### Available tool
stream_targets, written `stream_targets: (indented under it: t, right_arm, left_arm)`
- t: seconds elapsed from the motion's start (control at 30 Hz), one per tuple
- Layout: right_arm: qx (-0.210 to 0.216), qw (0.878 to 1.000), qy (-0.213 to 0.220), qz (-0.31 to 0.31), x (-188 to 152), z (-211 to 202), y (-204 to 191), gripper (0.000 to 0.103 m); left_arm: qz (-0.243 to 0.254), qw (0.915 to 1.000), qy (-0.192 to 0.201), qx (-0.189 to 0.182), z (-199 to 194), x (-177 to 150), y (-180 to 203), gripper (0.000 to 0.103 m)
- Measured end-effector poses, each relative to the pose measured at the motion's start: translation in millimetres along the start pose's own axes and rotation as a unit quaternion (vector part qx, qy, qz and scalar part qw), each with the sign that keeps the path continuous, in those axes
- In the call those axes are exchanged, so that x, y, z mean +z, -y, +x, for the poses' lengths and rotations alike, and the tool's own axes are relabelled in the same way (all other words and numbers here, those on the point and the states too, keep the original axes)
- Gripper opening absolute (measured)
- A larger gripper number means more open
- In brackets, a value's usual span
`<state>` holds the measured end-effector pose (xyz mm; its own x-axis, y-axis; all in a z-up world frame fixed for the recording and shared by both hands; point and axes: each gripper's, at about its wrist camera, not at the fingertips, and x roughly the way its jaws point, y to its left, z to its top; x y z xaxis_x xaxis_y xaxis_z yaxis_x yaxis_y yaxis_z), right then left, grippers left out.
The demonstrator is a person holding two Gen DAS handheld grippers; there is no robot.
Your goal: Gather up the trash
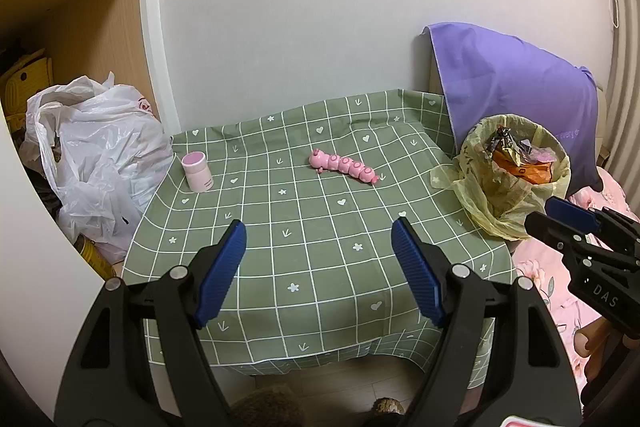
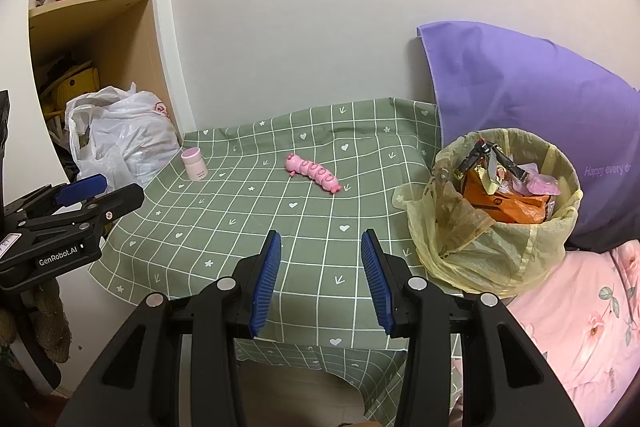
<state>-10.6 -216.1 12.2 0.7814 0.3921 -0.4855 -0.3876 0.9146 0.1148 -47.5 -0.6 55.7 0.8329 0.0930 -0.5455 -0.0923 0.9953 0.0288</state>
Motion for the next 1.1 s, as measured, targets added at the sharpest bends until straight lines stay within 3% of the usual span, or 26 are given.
stream_targets:
  t: [1.1]
  right_arm:
    - [-0.003,1.0,0.0,-0.003,-1.0,-3.6,9.0,0.04]
  left_arm:
    - [-0.009,0.9998,-0.013,-0.007,3.2,-4.3,-0.1,0.071]
